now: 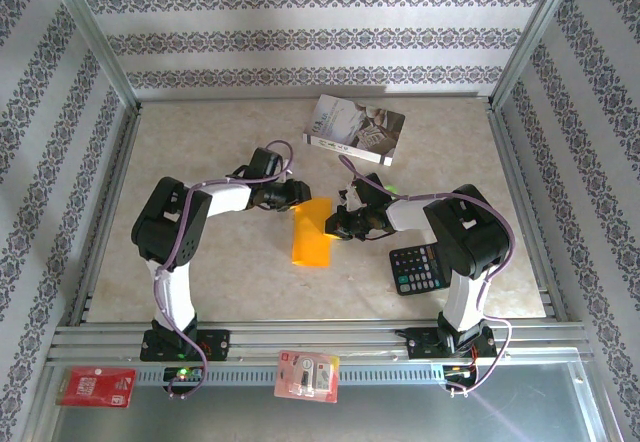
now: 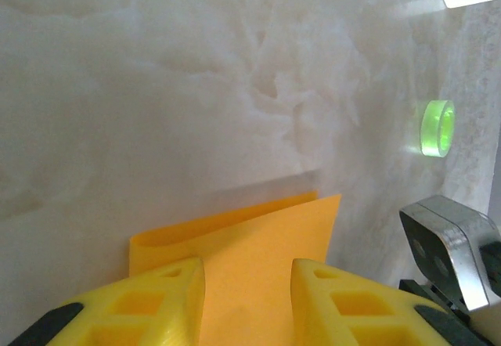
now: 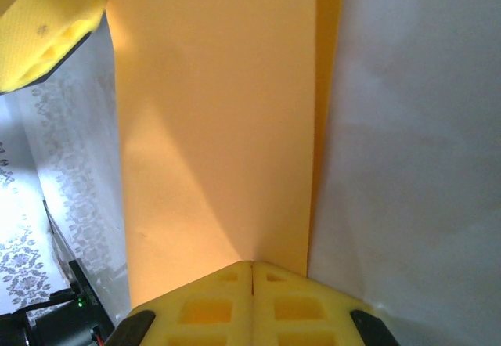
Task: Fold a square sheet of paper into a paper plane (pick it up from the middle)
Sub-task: First fold the square sheet of paper in half at the center of the table.
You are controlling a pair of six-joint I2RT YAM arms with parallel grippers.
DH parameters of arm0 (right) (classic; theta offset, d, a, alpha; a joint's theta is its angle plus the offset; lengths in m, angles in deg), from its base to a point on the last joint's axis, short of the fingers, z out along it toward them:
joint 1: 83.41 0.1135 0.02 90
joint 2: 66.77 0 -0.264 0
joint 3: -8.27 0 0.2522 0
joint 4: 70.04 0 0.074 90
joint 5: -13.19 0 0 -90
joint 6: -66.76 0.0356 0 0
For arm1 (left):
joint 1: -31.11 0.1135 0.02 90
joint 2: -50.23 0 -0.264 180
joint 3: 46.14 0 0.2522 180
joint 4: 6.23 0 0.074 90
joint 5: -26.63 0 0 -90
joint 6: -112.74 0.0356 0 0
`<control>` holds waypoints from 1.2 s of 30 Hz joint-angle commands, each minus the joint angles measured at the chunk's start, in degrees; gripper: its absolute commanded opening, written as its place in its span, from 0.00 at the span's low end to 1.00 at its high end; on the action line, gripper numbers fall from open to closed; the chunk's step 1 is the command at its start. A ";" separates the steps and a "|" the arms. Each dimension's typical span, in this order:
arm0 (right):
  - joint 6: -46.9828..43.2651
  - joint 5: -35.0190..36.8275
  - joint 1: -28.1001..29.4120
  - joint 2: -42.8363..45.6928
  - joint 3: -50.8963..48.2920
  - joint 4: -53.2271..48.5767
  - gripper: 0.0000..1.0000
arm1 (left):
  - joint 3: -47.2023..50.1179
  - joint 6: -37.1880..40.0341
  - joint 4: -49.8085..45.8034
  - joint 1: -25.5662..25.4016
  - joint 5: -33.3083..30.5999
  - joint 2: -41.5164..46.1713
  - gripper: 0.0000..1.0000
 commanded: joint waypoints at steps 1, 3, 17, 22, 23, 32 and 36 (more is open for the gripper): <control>-2.02 7.91 -0.28 -4.82 -3.04 -7.80 0.00 | -1.18 1.94 0.58 1.05 -1.69 -2.55 0.34; -2.02 7.90 -0.26 -4.93 -3.14 -7.78 0.00 | -1.11 1.50 1.11 1.42 -1.30 -3.44 0.34; -1.85 8.04 -0.43 -5.17 -3.21 -7.83 0.00 | 6.00 -3.27 5.90 0.16 2.64 7.67 0.39; -1.98 7.98 -0.61 -5.35 -3.13 -7.77 0.00 | 13.05 -5.02 5.96 -2.85 2.41 12.91 0.38; -2.02 8.02 -0.61 -5.36 -3.07 -7.80 0.00 | 13.79 -5.06 5.39 -3.39 2.34 13.27 0.38; -2.37 8.06 -0.62 -5.45 -2.78 -8.10 0.00 | 18.95 -2.65 1.39 -4.18 -2.50 11.50 0.32; -2.46 8.25 -0.70 -5.03 -3.18 -8.18 0.00 | 20.00 -3.51 3.38 -4.35 -0.54 13.90 0.32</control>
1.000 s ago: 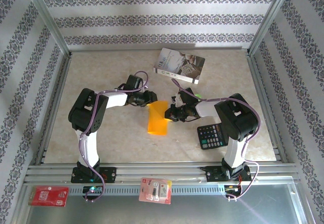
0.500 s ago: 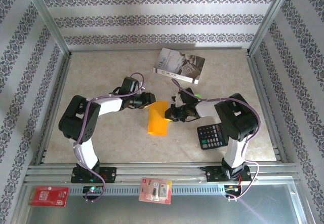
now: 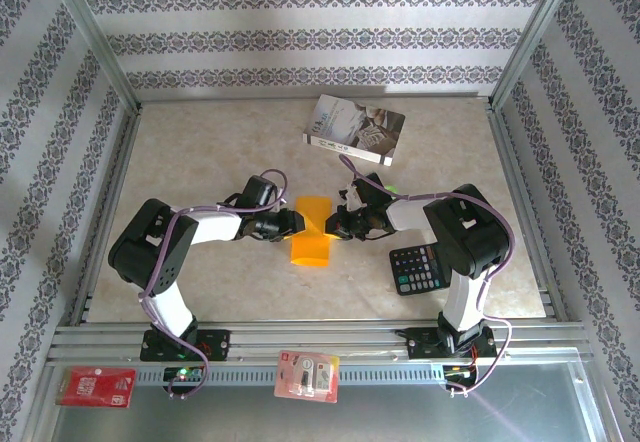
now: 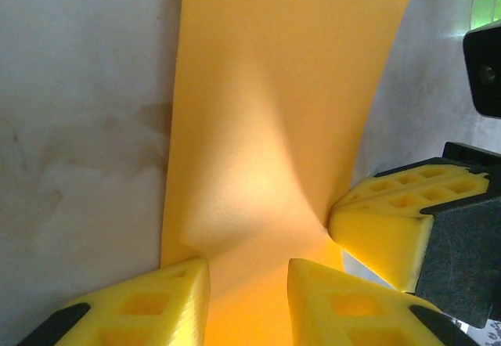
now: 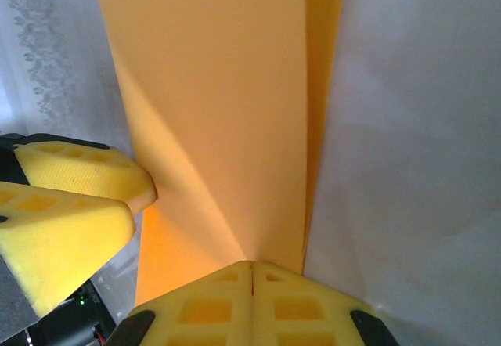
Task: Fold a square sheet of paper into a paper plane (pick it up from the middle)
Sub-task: First fold the square sheet of paper in half at the center of the table.
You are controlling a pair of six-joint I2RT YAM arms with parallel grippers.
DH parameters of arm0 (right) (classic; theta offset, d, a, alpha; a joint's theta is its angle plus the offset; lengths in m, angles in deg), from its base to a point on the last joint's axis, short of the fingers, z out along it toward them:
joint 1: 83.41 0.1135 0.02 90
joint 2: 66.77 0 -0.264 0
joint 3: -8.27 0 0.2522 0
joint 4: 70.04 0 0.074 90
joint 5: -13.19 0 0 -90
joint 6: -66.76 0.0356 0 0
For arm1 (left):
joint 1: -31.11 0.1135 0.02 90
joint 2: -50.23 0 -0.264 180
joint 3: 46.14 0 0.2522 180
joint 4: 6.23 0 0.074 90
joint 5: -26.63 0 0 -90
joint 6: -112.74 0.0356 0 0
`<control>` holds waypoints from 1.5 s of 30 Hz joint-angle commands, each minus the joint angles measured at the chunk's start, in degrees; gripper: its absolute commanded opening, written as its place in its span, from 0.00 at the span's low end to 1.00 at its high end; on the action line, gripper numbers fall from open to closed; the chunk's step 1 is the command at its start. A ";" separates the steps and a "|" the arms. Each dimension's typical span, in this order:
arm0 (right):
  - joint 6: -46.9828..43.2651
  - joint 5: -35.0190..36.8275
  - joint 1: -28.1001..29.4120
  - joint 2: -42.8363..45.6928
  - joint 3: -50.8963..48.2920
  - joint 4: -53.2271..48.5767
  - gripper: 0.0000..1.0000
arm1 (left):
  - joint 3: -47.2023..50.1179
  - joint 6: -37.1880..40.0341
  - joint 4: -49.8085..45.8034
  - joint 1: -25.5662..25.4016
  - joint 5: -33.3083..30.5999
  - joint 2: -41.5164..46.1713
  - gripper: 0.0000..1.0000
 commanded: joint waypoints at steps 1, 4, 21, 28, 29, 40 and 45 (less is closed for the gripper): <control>-2.27 8.79 -0.46 -4.82 -3.33 -8.16 0.00 | 2.21 -0.13 0.73 -0.40 -0.22 2.75 0.32; -2.09 8.83 -0.45 -4.71 -3.56 -7.94 0.00 | 3.93 -1.67 1.90 -1.73 -0.08 6.65 0.33; -2.35 8.91 -0.54 -4.75 -3.64 -7.97 0.00 | 9.93 -3.34 0.99 -4.92 -1.93 9.51 0.34; -2.20 8.79 -0.47 -4.86 -3.49 -7.76 0.00 | 12.12 -5.46 4.68 -5.60 -0.57 12.42 0.33; -2.18 8.80 -0.46 -4.86 -3.43 -7.77 0.00 | 12.01 -5.35 4.41 -5.66 -0.73 12.49 0.33; -2.33 8.44 -0.44 -4.86 -3.32 -7.97 0.00 | 10.99 -6.06 2.78 -4.36 -2.67 12.67 0.21; -2.45 8.44 -0.45 -4.95 -3.22 -7.93 0.00 | 11.21 -6.31 2.27 -3.86 -3.29 11.12 0.18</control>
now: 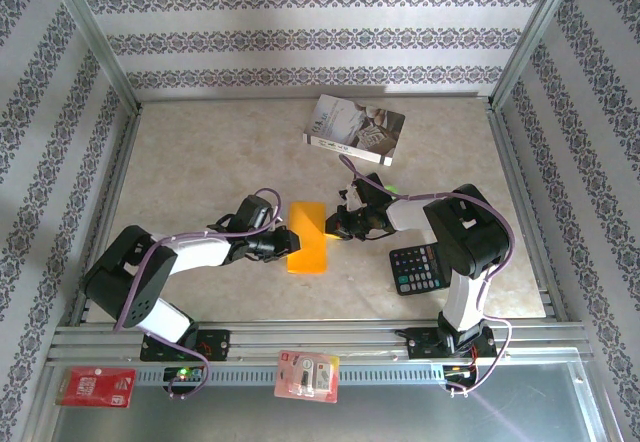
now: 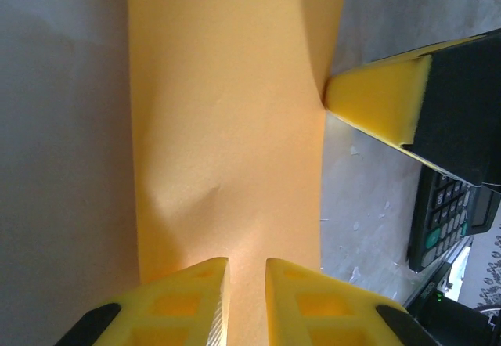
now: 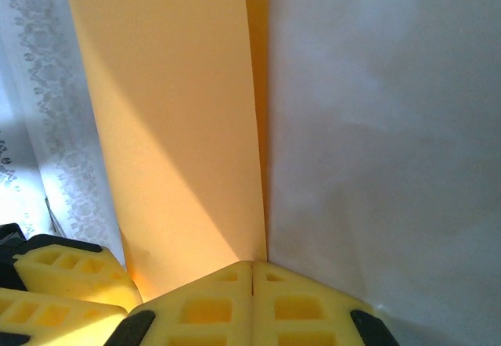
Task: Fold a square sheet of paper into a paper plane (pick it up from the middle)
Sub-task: First fold the square sheet of paper in half at the center of the table.
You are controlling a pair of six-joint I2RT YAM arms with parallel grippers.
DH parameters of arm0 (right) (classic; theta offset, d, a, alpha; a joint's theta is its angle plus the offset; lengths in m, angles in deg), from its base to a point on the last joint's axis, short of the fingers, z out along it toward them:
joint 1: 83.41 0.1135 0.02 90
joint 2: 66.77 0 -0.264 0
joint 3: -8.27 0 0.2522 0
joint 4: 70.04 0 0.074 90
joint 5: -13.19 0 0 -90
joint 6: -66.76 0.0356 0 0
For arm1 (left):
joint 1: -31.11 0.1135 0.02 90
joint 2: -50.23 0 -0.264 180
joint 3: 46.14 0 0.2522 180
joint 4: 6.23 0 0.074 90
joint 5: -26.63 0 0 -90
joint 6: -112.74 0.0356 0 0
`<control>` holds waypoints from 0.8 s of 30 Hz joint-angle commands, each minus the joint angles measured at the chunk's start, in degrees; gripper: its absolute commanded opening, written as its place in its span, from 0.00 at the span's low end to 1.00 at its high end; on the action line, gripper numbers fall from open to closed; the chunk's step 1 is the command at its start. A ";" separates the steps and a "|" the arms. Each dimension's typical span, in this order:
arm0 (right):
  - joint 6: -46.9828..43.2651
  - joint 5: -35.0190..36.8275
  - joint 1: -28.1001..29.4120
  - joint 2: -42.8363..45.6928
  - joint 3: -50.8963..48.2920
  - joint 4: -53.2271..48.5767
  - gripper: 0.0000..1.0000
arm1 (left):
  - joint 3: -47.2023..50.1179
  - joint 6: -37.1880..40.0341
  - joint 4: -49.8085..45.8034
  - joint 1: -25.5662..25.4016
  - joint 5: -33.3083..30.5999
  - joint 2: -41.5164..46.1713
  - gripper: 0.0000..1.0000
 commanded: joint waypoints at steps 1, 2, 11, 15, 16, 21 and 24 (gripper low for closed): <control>-2.42 8.53 -0.39 -5.00 -3.23 -7.91 0.00 | -0.29 -0.45 -0.17 0.90 -1.36 -0.78 0.17; -2.34 8.47 -0.42 -5.03 -3.29 -7.91 0.00 | -0.16 -0.58 -0.12 1.11 -1.37 -0.86 0.16; -2.24 8.63 -0.37 -5.12 -3.52 -7.67 0.00 | 0.38 -0.21 0.55 2.54 -0.46 -2.15 0.14; -2.19 8.65 -0.37 -4.99 -3.57 -7.76 0.00 | 0.96 -0.48 1.36 2.48 0.37 -3.19 0.13; -2.24 8.65 -0.37 -5.02 -3.54 -7.76 0.00 | 1.07 -0.53 1.42 2.55 0.48 -3.28 0.13; -2.20 8.46 -0.37 -5.03 -3.45 -7.67 0.00 | 1.79 -0.39 1.08 2.83 -0.16 -3.45 0.12; -2.24 8.25 -0.45 -4.14 -3.26 -7.86 0.00 | 1.95 0.14 0.52 3.08 -0.07 -3.85 0.11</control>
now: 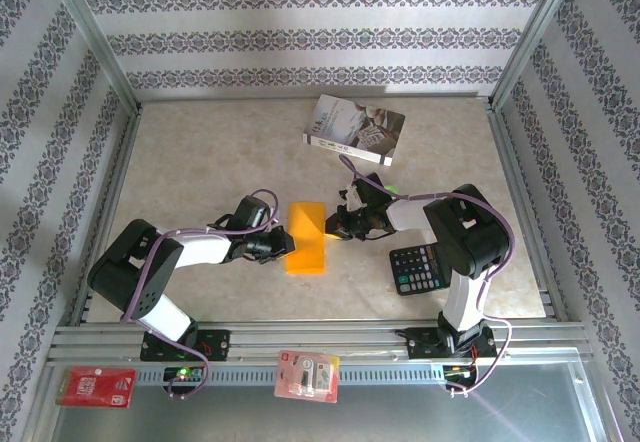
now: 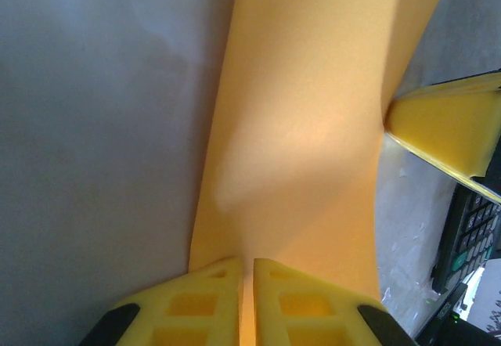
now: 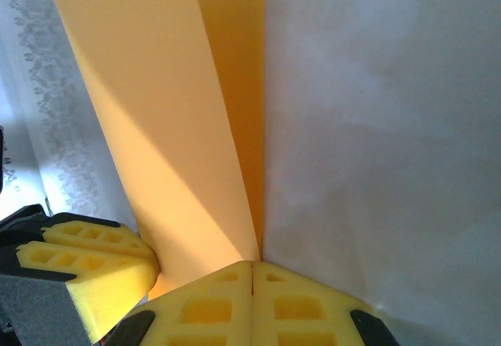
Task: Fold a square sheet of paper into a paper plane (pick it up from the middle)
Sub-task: First fold the square sheet of paper in half at the center of the table.
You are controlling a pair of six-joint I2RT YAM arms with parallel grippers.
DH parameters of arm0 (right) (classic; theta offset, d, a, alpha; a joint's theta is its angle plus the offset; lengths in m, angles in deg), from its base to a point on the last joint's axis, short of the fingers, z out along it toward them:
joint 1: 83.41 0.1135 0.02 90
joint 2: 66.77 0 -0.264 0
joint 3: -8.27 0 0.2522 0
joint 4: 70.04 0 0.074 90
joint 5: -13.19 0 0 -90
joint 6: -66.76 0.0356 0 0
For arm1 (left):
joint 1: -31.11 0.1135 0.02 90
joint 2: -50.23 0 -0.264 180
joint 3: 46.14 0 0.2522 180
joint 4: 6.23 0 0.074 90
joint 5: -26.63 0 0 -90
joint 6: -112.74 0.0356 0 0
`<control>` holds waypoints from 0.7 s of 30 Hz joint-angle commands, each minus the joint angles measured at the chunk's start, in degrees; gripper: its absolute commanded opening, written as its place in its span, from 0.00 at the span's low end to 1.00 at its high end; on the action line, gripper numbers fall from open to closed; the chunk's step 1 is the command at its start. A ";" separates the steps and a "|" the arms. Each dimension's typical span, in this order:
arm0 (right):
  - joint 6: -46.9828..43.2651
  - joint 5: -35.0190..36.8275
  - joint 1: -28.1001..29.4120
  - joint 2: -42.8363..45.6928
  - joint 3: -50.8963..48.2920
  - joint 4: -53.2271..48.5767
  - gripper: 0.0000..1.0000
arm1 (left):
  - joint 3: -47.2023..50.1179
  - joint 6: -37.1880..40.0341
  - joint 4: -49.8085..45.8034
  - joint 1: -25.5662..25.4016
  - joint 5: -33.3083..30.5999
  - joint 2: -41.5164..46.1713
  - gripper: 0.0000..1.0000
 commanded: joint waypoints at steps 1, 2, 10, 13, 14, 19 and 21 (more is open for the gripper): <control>-2.35 7.89 -0.54 -3.76 -3.03 -7.81 0.00 | 1.36 0.56 -0.16 0.91 0.22 -1.21 0.10; -2.31 7.48 -0.58 -3.09 -2.83 -7.69 0.00 | 1.27 1.09 -0.43 0.94 0.51 -1.42 0.10; -4.25 5.91 -3.51 5.87 -2.55 -9.49 0.01 | -0.14 5.24 -2.82 0.08 5.39 -2.36 0.04; -4.89 5.75 -4.20 9.76 -2.72 -10.39 0.02 | -0.56 5.52 -2.82 -1.08 6.45 -2.47 0.02; -4.52 5.38 -3.94 11.05 -2.73 -10.02 0.02 | -0.65 5.59 -2.66 -1.34 6.70 -2.52 0.02; 0.76 2.29 0.25 12.71 -1.88 -3.14 0.01 | -0.04 6.69 -4.27 -1.80 6.23 -2.32 0.00; 2.00 2.53 2.97 11.58 -0.28 -1.70 0.01 | 0.58 7.09 -4.32 -1.86 5.61 -2.33 0.00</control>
